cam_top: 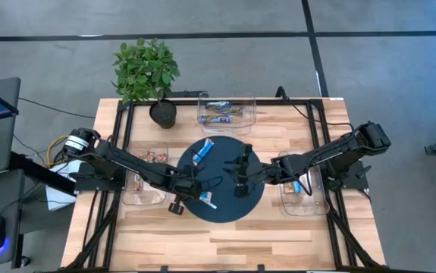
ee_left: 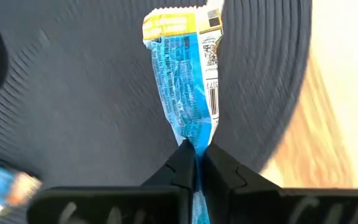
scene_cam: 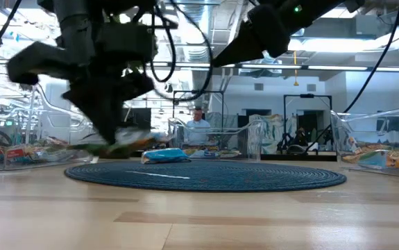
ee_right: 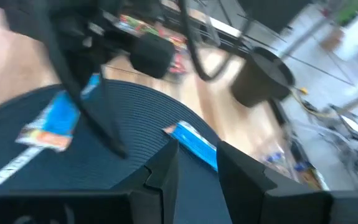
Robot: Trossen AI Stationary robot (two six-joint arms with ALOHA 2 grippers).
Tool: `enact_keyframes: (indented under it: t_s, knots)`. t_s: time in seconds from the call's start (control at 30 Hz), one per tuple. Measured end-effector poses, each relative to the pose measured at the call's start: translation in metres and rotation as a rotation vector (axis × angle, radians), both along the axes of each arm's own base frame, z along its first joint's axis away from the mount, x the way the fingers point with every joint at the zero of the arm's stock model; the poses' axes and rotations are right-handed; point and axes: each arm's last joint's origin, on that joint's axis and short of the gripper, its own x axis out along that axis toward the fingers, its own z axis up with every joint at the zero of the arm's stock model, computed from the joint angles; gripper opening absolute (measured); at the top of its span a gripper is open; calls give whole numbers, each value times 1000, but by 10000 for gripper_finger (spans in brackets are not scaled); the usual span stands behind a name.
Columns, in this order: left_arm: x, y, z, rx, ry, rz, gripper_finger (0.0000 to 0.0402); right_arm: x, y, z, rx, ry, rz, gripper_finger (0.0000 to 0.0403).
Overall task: Pick and place Granola Bars by type
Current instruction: Put the bottom orange granola bar into the right transparent bin
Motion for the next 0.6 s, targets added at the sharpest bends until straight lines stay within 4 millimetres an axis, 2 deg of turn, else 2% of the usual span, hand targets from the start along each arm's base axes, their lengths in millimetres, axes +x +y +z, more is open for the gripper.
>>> enact_keyframes:
  t_s: [0.23, 0.4, 0.6]
  knots:
    - [28, 2, 13, 63, -295, -51, 5, -4, -6, -3, -63, 3, -189, 102]
    - [53, 14, 3, 79, -425, -86, 3, -5, -7, -3, -84, 4, -224, 102]
    - [70, 34, -8, 107, -507, -58, 3, -7, -9, -4, -109, 12, -267, 102]
